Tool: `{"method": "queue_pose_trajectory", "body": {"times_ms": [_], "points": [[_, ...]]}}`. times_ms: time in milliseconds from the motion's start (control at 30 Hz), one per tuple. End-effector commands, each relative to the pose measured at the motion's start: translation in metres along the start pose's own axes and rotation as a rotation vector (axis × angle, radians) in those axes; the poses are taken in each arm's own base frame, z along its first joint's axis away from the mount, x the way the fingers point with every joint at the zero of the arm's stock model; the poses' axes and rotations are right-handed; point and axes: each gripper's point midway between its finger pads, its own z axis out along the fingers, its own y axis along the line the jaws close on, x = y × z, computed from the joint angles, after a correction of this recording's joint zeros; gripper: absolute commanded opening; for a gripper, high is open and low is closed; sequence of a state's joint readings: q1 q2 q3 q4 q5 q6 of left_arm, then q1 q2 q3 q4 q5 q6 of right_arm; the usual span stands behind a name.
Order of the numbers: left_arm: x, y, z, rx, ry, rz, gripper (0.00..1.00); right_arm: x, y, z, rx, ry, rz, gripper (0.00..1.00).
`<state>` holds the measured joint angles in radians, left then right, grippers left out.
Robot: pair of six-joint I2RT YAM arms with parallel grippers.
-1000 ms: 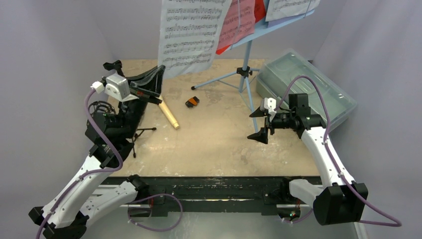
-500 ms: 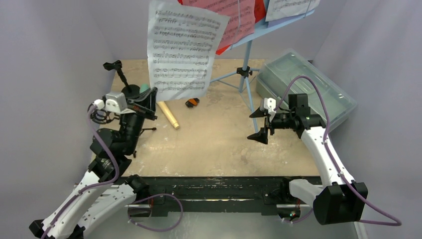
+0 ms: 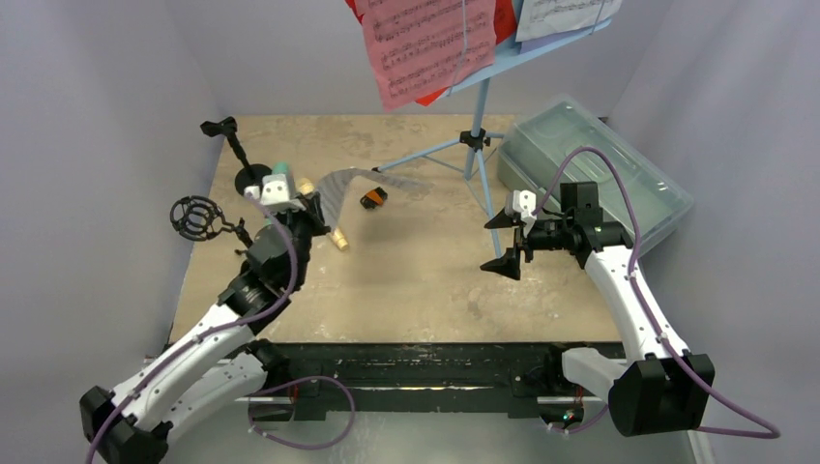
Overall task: Pack up the instrument practice props
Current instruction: Place the sheet music at the center of the board.
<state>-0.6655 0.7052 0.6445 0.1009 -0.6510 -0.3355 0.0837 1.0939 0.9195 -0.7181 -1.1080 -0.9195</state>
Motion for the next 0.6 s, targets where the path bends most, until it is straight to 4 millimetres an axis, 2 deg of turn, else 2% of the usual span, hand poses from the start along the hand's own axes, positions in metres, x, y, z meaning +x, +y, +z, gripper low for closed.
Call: {"method": "queue_pose_trajectory", "body": {"times_ms": [0, 33, 67, 200, 300, 367, 500, 567], "points": [[-0.004, 0.0, 0.043, -0.067, 0.001, 0.07, 0.0, 0.004, 0.0, 0.0, 0.0, 0.01, -0.005, 0.99], [0.001, 0.002, 0.058, -0.055, 0.028, 0.073, 0.0, 0.004, 0.0, 0.0, -0.002, 0.01, -0.005, 0.99], [0.009, 0.012, 0.077, -0.066, 0.06, 0.07, 0.0, 0.004, 0.0, -0.001, -0.001, 0.01, -0.005, 0.99], [0.024, 0.012, 0.126, 0.036, 0.131, 0.001, 0.0, 0.002, 0.001, -0.001, -0.005, 0.006, -0.01, 0.99], [0.024, -0.003, 0.149, 0.116, 0.178, -0.06, 0.0, 0.002, 0.002, -0.001, -0.009, 0.004, -0.01, 0.99], [0.012, -0.004, 0.161, 0.089, 0.162, -0.104, 0.0, 0.002, 0.002, -0.001, -0.01, 0.004, -0.011, 0.99], [-0.001, 0.029, 0.179, -0.111, 0.131, -0.2, 0.0, 0.003, 0.003, 0.0, -0.015, 0.004, -0.009, 0.99], [0.0, 0.049, 0.189, -0.205, 0.134, -0.244, 0.0, 0.003, 0.004, -0.001, -0.016, 0.004, -0.014, 0.99]]}}
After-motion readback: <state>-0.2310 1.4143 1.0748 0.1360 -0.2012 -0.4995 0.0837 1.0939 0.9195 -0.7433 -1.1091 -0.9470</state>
